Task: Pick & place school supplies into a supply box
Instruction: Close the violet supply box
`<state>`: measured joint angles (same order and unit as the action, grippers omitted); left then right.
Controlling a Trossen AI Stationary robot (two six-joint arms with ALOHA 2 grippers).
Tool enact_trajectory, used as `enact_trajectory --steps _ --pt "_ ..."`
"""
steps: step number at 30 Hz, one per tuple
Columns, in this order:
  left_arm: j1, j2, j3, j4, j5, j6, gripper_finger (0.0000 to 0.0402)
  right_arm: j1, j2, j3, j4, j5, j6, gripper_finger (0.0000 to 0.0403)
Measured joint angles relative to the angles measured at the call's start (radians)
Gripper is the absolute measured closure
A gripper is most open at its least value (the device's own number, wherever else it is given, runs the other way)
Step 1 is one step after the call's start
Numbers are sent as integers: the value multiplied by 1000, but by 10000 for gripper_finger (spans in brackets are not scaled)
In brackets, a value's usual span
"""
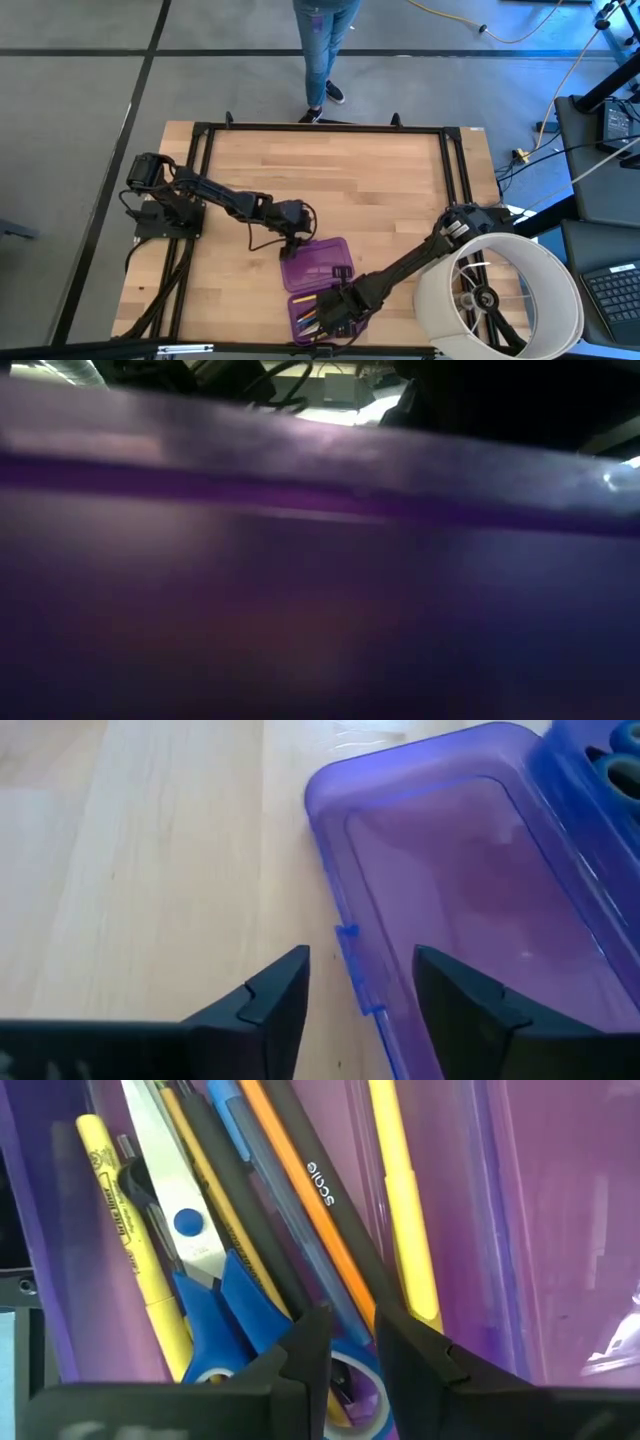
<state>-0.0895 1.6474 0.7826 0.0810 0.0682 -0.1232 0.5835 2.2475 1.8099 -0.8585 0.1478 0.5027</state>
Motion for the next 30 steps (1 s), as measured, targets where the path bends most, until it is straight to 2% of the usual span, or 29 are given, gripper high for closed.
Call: enact_trajectory --steps 18,24,30 --pt "20 106 0 31 35 -68 248 1 -1 0 0 -2 -9 316" --pt "20 118 0 36 79 -67 300 2 -1 0 0 -2 -9 316" --pt "21 115 0 32 82 -69 385 2 -1 0 0 -1 -7 316"
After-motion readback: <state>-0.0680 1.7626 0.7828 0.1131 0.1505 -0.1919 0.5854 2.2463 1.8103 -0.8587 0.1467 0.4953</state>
